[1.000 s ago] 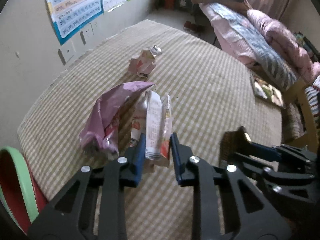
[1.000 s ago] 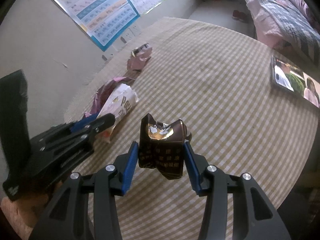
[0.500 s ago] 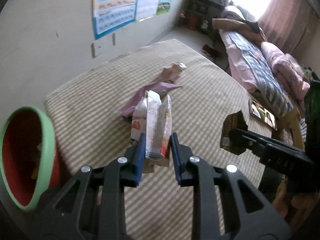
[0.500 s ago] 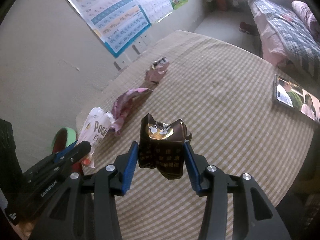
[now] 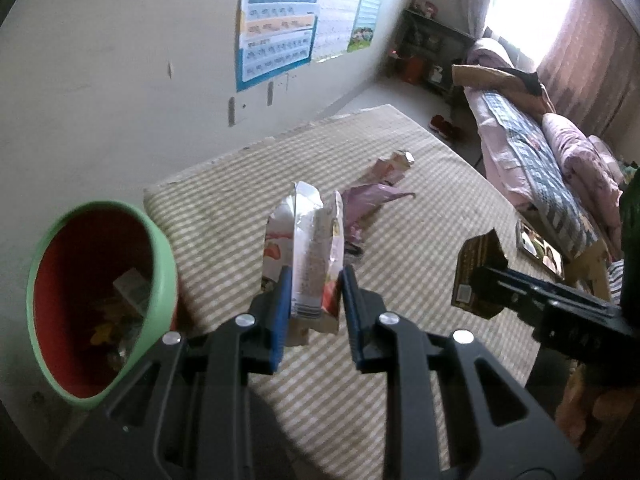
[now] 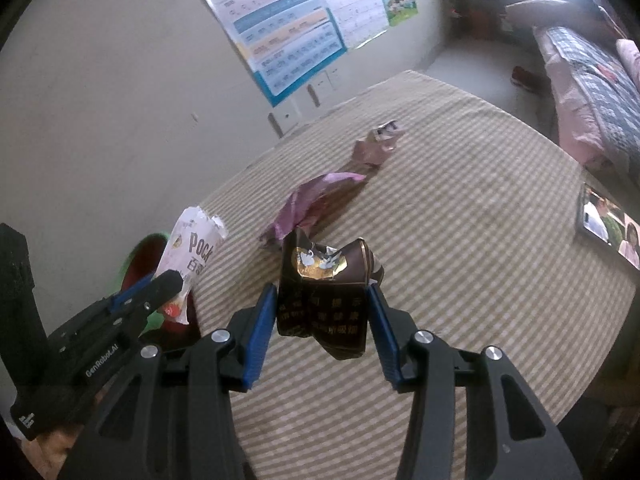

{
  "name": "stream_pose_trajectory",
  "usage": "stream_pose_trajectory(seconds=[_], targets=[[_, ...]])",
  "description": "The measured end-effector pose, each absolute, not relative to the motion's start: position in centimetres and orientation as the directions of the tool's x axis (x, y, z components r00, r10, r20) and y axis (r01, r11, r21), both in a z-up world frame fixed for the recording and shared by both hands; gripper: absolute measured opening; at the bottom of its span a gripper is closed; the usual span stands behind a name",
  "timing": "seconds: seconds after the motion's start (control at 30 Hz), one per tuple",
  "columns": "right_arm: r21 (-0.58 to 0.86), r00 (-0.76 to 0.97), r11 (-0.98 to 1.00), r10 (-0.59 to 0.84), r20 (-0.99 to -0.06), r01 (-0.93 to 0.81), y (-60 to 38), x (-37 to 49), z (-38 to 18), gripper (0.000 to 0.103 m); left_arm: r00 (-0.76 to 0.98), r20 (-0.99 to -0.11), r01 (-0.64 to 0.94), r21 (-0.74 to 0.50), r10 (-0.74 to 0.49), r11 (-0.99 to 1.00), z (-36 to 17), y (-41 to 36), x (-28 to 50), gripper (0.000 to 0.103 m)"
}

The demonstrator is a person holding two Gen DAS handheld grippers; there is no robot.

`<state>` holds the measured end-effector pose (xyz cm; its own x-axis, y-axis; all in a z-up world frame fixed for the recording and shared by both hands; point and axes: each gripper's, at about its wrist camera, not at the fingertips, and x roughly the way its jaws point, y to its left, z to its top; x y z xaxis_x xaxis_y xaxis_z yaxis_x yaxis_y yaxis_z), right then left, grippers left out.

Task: Collect trash
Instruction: 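Carry the white carton with the left tool while the right tool carries the chocolate wrapper to the bucket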

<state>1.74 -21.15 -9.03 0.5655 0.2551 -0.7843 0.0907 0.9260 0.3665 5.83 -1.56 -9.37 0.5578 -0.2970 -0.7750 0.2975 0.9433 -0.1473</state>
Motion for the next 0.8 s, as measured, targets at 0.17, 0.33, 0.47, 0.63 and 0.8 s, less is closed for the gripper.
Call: stream_pose_trajectory(seconds=[0.17,0.33,0.47,0.63,0.8], targets=[[0.351,0.548,0.935,0.263,-0.794,0.059,-19.3,2.0,-9.1,0.045,0.575,-0.767,0.264,-0.156,-0.285,0.952,-9.1,0.3,5.9,0.024],[0.333,0.538,0.942,0.27,-0.799,0.023,-17.2,2.5,-8.9,0.045,0.593,-0.762,0.225,-0.156,-0.262,0.962,-9.1,2.5,6.0,0.024],[0.319,0.527,0.947,0.282,-0.802,-0.021,-15.1,3.1,-8.6,0.045,0.604,-0.758,0.181,-0.169,-0.246,0.969,-9.0,4.8,6.1,0.024],[0.314,0.515,0.947,0.306,-0.801,-0.075,-12.5,3.9,-8.2,0.045,0.619,-0.756,0.127,-0.17,-0.212,0.977,-8.8,7.5,6.4,0.024],[0.312,0.495,0.94,0.34,-0.8,-0.142,-9.4,4.9,-7.8,0.045,0.64,-0.751,0.053,-0.166,-0.161,0.985,-8.8,10.7,6.4,0.024]])
